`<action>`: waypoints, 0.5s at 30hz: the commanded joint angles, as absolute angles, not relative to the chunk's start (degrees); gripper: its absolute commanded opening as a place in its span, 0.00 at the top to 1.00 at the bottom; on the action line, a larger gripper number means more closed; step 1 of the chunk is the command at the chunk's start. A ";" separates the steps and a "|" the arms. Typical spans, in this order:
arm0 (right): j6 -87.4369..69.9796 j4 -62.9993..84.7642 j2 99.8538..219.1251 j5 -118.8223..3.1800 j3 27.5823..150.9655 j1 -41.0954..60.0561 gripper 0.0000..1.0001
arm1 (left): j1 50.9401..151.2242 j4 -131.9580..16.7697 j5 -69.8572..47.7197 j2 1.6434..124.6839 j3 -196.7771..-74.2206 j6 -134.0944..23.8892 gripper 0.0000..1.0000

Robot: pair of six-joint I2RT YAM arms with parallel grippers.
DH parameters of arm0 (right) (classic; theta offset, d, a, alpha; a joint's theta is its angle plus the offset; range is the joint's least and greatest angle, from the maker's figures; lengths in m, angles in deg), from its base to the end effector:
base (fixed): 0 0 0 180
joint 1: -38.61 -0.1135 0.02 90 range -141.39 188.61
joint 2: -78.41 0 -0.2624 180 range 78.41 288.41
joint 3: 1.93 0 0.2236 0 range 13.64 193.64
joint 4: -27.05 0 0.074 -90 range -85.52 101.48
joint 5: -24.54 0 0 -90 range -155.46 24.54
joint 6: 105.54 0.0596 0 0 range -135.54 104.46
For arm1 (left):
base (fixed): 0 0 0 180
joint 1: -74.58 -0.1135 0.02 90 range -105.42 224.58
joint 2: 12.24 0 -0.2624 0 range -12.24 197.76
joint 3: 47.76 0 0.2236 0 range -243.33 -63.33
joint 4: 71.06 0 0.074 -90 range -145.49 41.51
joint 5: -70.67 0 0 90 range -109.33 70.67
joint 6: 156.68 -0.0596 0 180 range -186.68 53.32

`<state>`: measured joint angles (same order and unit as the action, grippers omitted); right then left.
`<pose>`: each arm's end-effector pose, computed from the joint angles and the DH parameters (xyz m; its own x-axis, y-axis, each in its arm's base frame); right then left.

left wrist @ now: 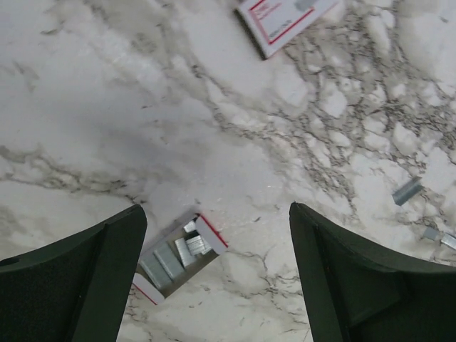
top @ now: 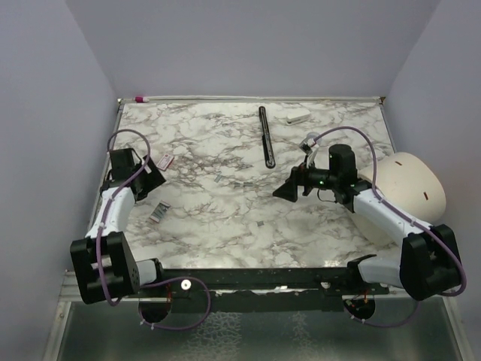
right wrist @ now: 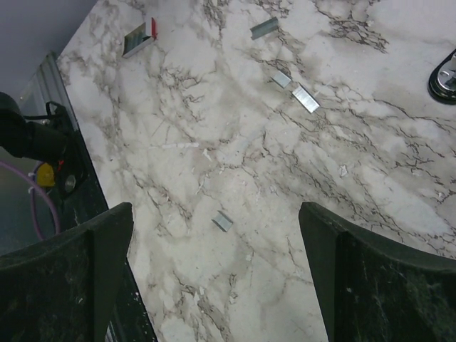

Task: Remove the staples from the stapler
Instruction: Move the staple box to the center of the board.

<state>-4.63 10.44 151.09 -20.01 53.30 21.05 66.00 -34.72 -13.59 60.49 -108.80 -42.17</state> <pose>0.2266 0.1163 0.2321 -0.6709 -0.0730 -0.7379 -0.6595 0.5138 0.5487 0.2483 0.0314 0.2197 -0.6348 -0.5132 -0.5776 -0.3799 0.8583 -0.3451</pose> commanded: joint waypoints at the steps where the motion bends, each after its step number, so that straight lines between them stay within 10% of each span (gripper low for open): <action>1: -2.83 14.78 148.62 -15.43 52.51 20.95 0.00 | 59.41 -35.97 -8.30 59.87 -104.14 -36.95 0.16; 15: -2.30 15.74 147.52 -14.54 51.74 20.96 0.00 | 56.60 -42.60 2.51 68.45 -100.17 -35.32 0.20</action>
